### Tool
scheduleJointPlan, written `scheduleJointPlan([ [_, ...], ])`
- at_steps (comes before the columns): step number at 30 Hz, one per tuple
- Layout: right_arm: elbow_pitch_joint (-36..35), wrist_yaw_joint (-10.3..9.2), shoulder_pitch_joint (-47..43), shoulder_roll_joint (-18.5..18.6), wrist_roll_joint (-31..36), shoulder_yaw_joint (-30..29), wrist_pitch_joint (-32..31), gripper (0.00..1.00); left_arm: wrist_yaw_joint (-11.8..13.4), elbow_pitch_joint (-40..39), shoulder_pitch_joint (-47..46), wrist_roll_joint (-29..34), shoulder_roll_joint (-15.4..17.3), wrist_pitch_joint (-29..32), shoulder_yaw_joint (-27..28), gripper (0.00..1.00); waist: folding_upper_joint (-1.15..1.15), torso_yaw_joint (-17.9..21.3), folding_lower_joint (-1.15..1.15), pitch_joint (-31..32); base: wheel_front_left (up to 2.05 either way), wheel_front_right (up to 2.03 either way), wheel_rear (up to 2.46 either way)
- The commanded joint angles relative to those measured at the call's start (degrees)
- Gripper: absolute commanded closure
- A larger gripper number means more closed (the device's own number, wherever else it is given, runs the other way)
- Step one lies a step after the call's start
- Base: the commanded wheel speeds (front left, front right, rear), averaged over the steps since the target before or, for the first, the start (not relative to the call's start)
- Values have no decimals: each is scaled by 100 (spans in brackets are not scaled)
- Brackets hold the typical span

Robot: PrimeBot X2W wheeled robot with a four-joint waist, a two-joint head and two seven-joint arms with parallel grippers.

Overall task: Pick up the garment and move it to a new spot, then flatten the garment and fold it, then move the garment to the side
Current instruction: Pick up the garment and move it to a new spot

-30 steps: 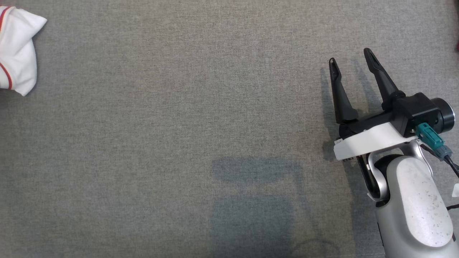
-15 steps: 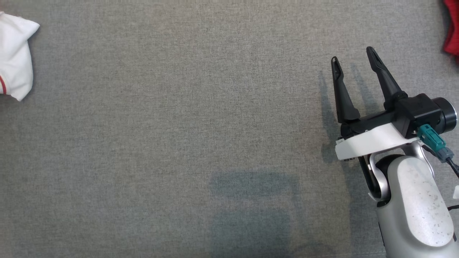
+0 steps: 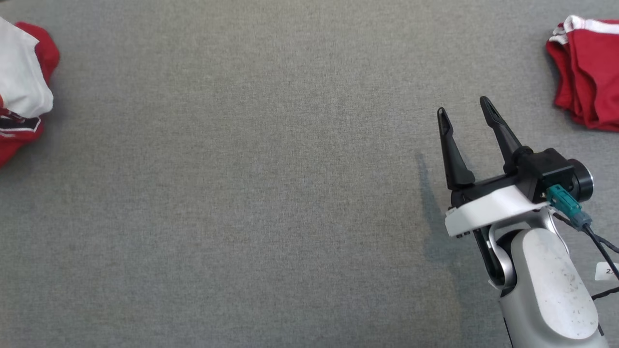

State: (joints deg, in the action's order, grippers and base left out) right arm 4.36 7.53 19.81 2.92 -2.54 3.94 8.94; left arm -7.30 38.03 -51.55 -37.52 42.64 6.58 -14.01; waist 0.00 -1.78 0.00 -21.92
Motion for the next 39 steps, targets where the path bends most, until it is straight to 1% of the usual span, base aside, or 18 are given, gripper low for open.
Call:
scheduleJointPlan([
  [1,63,-8,-122,3,-42,-12,50,0,-13,-132,98,41,104,-52,-36,100,0,21,0,573,0,0,0],
  [4,224,-8,-241,3,-187,-27,134,0,-17,-636,124,18,212,-175,-122,100,0,78,0,974,0,0,0],
  [9,342,-8,-394,1,-309,-40,183,0,-16,-1292,238,-68,318,-326,-186,100,0,137,0,1348,0,0,0],
  [15,420,-8,-519,-1,-431,-24,226,0,-17,-2184,440,-231,440,-425,-182,100,0,197,0,1616,0,0,0],
  [20,428,-8,-555,2,-508,21,247,0,-16,-2995,620,-358,399,-441,-206,100,0,273,0,1671,0,0,0],
  [25,435,-8,-533,0,-567,89,279,0,-17,-3609,747,-397,153,-451,-468,100,0,411,0,1579,0,0,0],
  [30,467,-8,-399,2,-623,192,302,0,-17,-3737,719,-366,-289,-522,-1110,100,0,647,0,1417,0,0,0],
  [34,503,-8,-303,1,-668,250,333,0,-18,-3510,510,-285,-674,-641,-1800,100,0,892,0,1234,0,0,0],
  [39,578,-8,-162,-1,-797,359,397,0,-18,-2806,105,-111,-1179,-1047,-2585,100,0,1277,0,963,0,0,0],
])
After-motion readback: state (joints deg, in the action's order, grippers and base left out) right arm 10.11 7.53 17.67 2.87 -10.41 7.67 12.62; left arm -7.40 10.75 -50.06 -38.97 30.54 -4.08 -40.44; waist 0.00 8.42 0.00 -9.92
